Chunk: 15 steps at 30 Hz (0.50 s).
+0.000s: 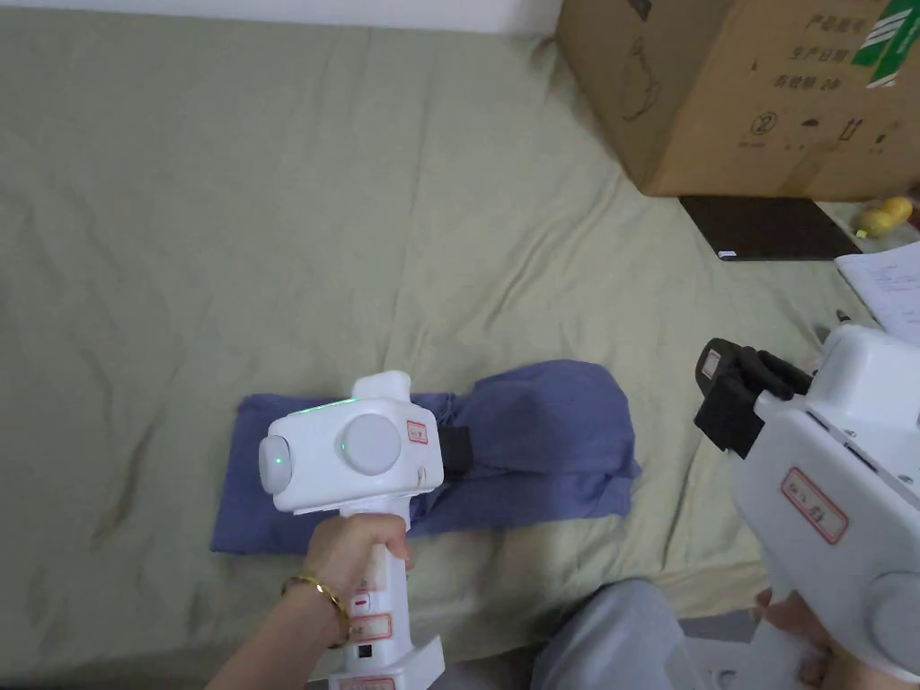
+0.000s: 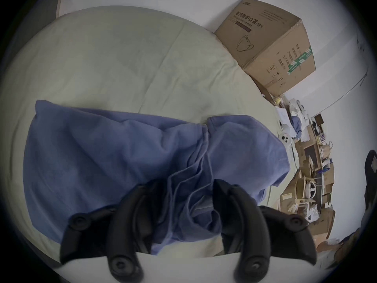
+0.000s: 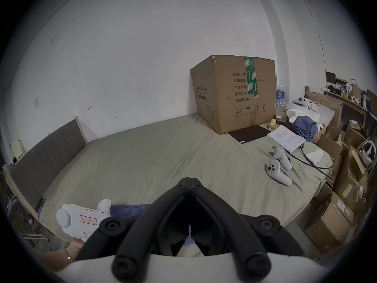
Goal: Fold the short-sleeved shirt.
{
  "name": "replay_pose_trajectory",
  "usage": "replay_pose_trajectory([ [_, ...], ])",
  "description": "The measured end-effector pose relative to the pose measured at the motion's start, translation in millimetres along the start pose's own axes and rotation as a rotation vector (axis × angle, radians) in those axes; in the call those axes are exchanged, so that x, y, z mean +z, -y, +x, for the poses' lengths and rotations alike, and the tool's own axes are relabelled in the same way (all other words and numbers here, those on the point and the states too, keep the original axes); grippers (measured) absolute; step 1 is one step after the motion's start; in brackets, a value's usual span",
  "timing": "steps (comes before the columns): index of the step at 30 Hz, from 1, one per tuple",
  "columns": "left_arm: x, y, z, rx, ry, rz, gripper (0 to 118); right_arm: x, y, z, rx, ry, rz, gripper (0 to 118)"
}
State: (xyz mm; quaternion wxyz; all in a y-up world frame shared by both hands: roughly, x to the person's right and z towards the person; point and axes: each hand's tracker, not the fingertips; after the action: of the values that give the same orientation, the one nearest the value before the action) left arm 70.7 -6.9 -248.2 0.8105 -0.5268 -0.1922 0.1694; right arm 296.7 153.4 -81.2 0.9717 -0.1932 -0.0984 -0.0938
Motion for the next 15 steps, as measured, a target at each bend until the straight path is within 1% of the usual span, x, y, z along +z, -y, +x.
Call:
replay_pose_trajectory([
  [2,12.7,-4.4,5.7,0.004,0.020,0.015,57,-2.2,0.9,1.2,-0.007,0.000,-0.004,0],
  [3,20.3,-7.8,5.5,0.004,0.058,0.023,57,-2.7,0.7,1.4,-0.015,0.000,-0.006,0],
  [4,31.5,-12.0,4.4,-0.003,0.096,0.053,58,-2.8,0.3,1.6,-0.019,-0.006,-0.007,0],
  [6,56.6,-22.8,3.5,-0.034,0.095,0.151,58,-3.2,-0.1,0.8,-0.020,-0.015,-0.007,0],
  [7,68.2,-26.6,2.0,-0.063,0.079,0.216,58,-3.0,-0.6,0.4,-0.016,-0.020,-0.006,0],
  [8,80.3,-30.1,1.3,-0.105,0.032,0.280,57,-2.5,-1.0,0.2,-0.008,-0.025,-0.004,0],
  [10,100.4,-35.0,1.6,-0.196,-0.111,0.369,56,-1.2,-1.9,-1.2,-0.003,-0.030,0.001,0],
  [11,106.4,-34.6,1.3,-0.243,-0.183,0.401,53,-0.6,-2.2,-1.2,-0.004,-0.037,0.001,0],
  [12,110.1,-32.6,0.7,-0.288,-0.248,0.422,43,-0.2,-2.2,-1.2,-0.005,-0.042,0.002,0],
  [13,112.1,-30.9,0.7,-0.326,-0.284,0.425,21,-0.1,-2.0,-1.4,-0.002,-0.045,0.003,0],
  [14,110.5,-27.8,-0.6,-0.341,-0.302,0.420,10,0.2,-1.9,-2.8,0.002,-0.046,0.002,0],
  [15,108.4,-23.7,-2.9,-0.348,-0.304,0.402,9,0.0,-1.3,-3.1,0.007,-0.048,-0.001,0],
])
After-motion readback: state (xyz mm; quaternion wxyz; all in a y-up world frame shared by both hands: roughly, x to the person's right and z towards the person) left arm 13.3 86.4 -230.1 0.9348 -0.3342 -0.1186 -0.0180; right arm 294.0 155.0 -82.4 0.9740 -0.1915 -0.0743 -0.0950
